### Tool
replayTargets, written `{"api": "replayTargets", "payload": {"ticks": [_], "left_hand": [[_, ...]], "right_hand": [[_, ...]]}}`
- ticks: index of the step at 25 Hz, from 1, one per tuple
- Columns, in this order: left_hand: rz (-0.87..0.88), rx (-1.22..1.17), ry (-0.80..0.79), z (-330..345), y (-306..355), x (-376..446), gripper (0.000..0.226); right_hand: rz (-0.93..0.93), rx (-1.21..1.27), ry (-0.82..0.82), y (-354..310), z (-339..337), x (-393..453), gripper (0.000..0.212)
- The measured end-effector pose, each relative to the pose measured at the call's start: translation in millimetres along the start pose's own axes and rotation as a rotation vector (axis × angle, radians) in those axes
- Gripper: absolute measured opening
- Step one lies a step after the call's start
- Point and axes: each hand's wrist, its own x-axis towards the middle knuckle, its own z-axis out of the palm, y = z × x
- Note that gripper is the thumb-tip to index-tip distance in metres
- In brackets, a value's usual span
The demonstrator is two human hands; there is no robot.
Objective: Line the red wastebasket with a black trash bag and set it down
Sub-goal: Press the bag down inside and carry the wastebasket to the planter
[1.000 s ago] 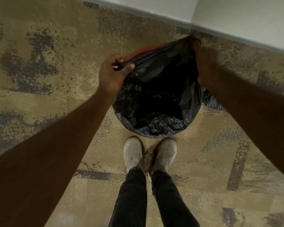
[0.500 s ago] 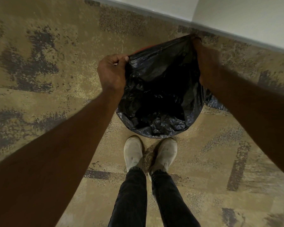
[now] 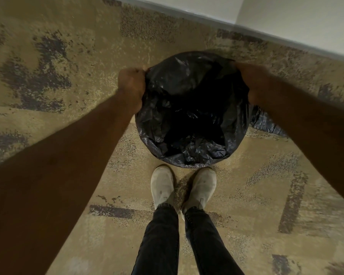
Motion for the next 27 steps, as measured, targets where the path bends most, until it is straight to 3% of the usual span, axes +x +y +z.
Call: {"api": "replayTargets", "payload": {"ticks": [3,6,8,11,14,16,18,20,22,25,27], "left_hand": [[-0.214,-0.054,-0.028,-11.7,-3.1,7.8,0.038],[-0.290,0.016,0.022,-18.9,-12.2,7.8,0.023],[-0.305,-0.007,0.033,-21.3,-18.2,4.1,0.023],[-0.217,-0.018,0.050,-22.9,-27.0,-3.4,0.028],[0.059,0.163,0.276,-25.1,-35.2,-21.3,0.034],[0.439,0.450,0.447,-27.3,-38.1,-40.5,0.034],[0.841,0.740,0.388,-19.7,-42.9,-61.4,0.036],[0.992,1.022,0.171,-4.3,-51.9,-75.9,0.045],[0.874,1.282,0.051,6.2,-61.4,-80.8,0.065],[0.661,1.317,0.079,3.9,-63.2,-68.5,0.078],[0.701,1.248,0.102,-2.3,-62.8,-60.8,0.072]], "right_hand": [[0.092,-0.038,0.008,15.7,-13.0,5.8,0.028],[0.143,0.003,-0.005,37.8,-22.4,7.7,0.028],[0.141,0.060,0.007,54.2,-24.9,3.3,0.033],[0.064,0.023,0.099,75.9,-29.3,-4.0,0.021],[-0.104,-0.019,0.324,91.1,-27.3,-19.3,0.009],[-0.316,-0.124,0.535,96.4,-19.6,-40.7,0.013],[-0.607,-0.367,0.638,100.1,-4.4,-65.4,0.030],[-0.770,-0.565,0.562,108.3,10.7,-79.6,0.051],[-0.701,-0.688,0.455,115.9,18.0,-81.0,0.074],[-0.607,-0.637,0.305,128.7,13.5,-69.9,0.085],[-0.593,-0.510,0.198,134.0,3.6,-63.5,0.081]]}}
